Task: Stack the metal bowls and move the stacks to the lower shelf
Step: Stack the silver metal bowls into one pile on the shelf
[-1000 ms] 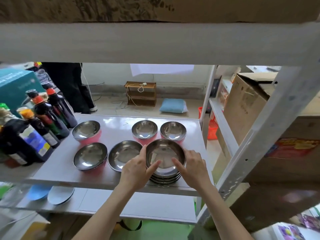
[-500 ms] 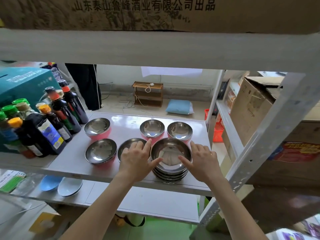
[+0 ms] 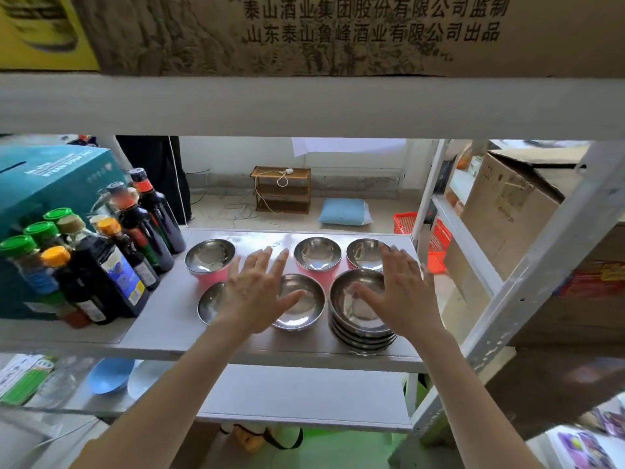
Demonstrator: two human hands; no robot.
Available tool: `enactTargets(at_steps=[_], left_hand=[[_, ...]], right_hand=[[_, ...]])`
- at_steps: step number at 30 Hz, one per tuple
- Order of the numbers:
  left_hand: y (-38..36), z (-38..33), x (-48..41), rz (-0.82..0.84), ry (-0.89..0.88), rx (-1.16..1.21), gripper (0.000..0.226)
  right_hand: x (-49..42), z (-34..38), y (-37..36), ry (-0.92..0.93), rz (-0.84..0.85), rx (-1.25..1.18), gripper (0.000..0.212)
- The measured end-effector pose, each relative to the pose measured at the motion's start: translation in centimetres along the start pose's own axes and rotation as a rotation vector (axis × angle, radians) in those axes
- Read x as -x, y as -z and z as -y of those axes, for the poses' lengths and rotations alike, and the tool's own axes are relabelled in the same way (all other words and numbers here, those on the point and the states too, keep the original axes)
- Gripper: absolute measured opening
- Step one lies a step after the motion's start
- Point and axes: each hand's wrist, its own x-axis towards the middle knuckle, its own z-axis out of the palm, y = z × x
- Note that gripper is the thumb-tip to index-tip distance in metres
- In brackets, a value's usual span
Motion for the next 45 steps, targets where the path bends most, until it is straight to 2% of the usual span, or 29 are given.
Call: enactTargets(at_steps=[6, 11, 20, 31, 34, 38, 40, 45], left_hand=[[0.3, 5.6, -0.7, -0.004, -0.104, 0.013, 0.093], [-0.8, 9.0, -1.5, -0.018, -0.174, 0.046, 0.088], [-4.7, 11.5, -2.7, 0.013, -0.276, 0.105, 0.087], [-8.4, 13.6, -7.8, 0.094, -0.559, 0.117, 0.096], [-9.7, 12.7, -8.9, 0.144, -0.618, 0.154, 0.093], [-11.6, 11.1, -10.2, 0.283, -0.666, 0.219, 0.095], [-12.5, 10.4, -10.6, 0.364, -0.668, 0.306, 0.089], [-14.2, 9.8, -11.1, 0.520, -0.675, 0.475, 0.096]], right_hand=[[0.9, 5.5, -0.9, -0.119, -0.059, 0.012, 0.101], [3.1, 9.5, -1.8, -0.180, -0.170, -0.021, 0.089], [5.8, 14.3, -3.5, -0.299, -0.187, -0.019, 0.090], [8.0, 20.5, -10.0, -0.625, -0.357, -0.118, 0.079], [7.6, 20.0, -11.7, -0.680, -0.321, -0.106, 0.074], [6.4, 18.5, -14.1, -0.779, -0.178, -0.125, 0.074], [5.8, 18.0, -15.1, -0.836, -0.135, -0.193, 0.069], [4.4, 17.0, -16.7, -0.890, -0.114, -0.400, 0.059]])
